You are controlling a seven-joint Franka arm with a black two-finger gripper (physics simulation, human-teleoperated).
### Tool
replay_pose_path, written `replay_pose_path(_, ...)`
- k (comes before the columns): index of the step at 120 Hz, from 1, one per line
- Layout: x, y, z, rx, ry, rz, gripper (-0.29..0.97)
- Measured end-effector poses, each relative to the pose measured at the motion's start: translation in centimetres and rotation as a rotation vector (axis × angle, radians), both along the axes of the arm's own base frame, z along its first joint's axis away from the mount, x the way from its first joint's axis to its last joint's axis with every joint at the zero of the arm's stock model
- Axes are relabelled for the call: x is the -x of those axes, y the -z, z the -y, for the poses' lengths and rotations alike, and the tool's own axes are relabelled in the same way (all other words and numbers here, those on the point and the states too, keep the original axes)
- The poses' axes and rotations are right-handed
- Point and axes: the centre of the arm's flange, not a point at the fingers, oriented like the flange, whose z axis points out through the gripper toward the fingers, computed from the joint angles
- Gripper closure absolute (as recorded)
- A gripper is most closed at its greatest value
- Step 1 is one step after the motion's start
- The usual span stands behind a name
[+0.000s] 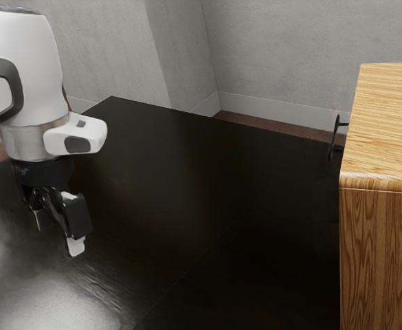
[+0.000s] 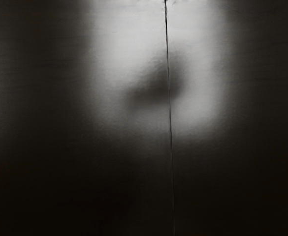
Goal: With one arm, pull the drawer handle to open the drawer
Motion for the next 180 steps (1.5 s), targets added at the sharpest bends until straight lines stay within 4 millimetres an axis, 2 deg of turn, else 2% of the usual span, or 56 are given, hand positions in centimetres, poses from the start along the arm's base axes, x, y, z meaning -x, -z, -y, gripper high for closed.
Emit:
replay_pose_path(12, -2.1, -0.2, 0.4, -0.004, 0.006, 0.134, 0.00)
replay_pose_path(26, -3.4, -1.1, 2.6, 0.038, 0.036, 0.235, 0.00)
replay_pose_path(35, -5.3, -1.0, 4.0, 0.067, 0.037, 0.263, 0.00)
replay_pose_path(45, -7.2, -0.7, 4.5, 0.124, 0.009, 0.305, 0.00)
replay_pose_path(54, -9.4, -0.5, 4.8, 0.187, -0.038, 0.381, 0.00)
replay_pose_path(67, -14.4, -1.1, 6.0, 0.391, -0.173, 0.509, 0.00)
replay_pose_path(86, -17.4, -3.8, 7.0, 0.639, -0.343, 0.649, 0.00)
replay_pose_path(101, -21.1, -2.1, 9.2, 0.685, -0.404, 0.658, 0.00)
replay_pose_path(131, -23.1, 0.1, 13.3, 0.714, -0.435, 0.636, 0.00)
replay_pose_path(139, -23.5, 0.5, 13.3, 0.713, -0.450, 0.634, 0.00)
replay_pose_path(159, -24.6, 0.6, 11.7, 0.706, -0.501, 0.651, 0.00)
replay_pose_path(180, -26.1, 1.6, 13.8, 0.706, -0.497, 0.640, 0.00)
